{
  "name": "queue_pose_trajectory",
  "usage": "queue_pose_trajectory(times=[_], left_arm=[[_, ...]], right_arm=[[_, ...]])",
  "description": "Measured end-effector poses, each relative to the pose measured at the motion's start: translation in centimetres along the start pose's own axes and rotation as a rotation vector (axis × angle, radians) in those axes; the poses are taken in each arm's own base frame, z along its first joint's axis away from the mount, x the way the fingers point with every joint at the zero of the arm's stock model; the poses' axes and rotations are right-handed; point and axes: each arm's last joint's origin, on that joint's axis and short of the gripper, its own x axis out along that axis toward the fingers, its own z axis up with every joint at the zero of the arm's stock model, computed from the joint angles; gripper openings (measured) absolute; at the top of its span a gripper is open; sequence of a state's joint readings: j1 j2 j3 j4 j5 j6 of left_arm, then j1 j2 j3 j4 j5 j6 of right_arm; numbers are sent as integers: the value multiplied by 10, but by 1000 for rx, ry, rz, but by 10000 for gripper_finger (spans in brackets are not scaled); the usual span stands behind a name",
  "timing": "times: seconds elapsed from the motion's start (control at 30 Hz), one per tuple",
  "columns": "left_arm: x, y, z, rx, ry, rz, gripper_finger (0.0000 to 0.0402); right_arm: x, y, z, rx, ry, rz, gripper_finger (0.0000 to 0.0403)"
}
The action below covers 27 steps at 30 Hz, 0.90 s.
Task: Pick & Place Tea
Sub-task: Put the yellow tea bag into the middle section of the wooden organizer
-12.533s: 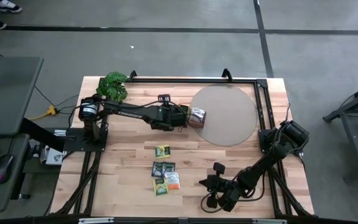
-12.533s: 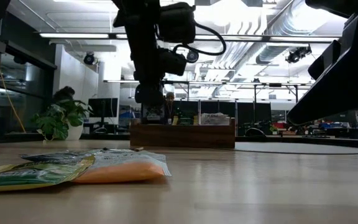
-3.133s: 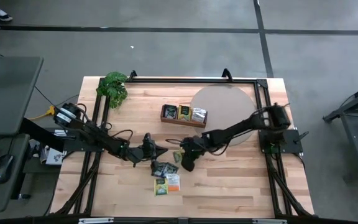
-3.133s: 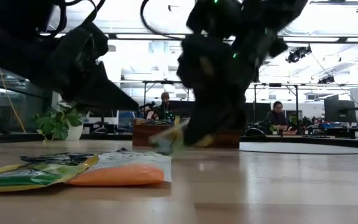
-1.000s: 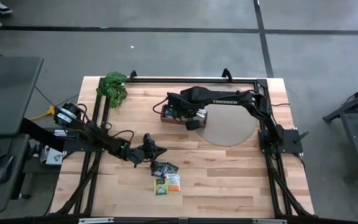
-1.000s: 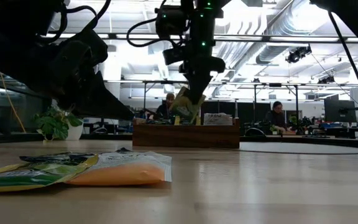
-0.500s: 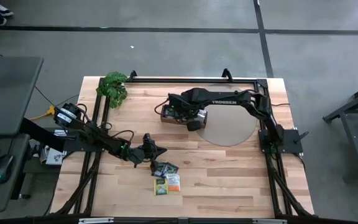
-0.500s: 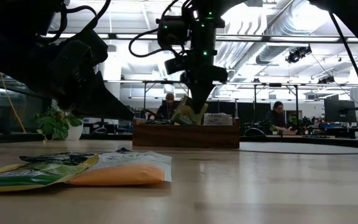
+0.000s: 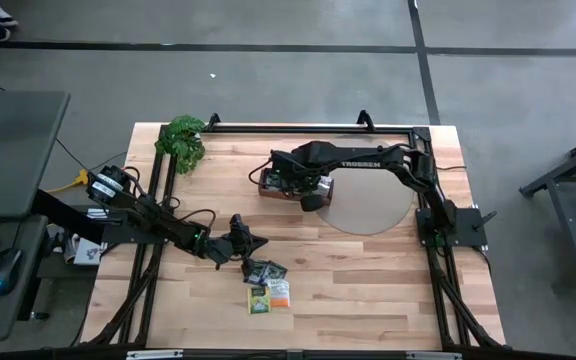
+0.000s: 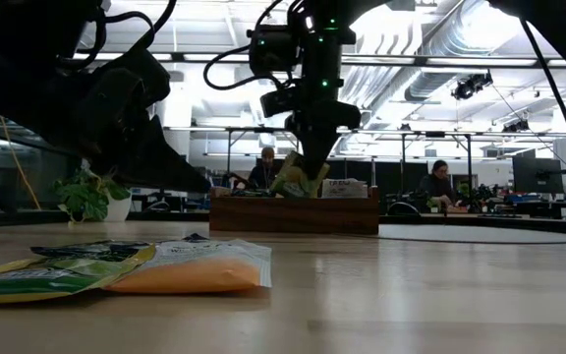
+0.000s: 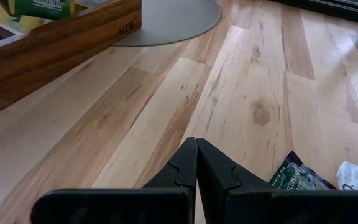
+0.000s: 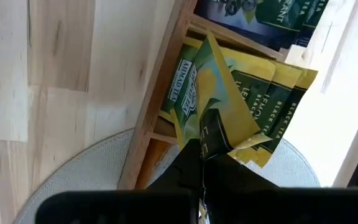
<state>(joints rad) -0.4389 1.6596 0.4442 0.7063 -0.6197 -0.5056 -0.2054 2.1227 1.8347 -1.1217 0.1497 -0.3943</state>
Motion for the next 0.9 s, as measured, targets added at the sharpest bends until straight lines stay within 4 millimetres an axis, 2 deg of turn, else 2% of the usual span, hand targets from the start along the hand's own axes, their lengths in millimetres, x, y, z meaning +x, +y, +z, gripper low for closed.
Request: queue_pose_trajectory(times=[0.63,0.9], left_arm=[[0,0,0,0,1,-2,1],[0,0,0,0,2,-2,1]], right_arm=[[0,1,-1,-1,12,9,1],[0,0,-1,7,10,2,22]])
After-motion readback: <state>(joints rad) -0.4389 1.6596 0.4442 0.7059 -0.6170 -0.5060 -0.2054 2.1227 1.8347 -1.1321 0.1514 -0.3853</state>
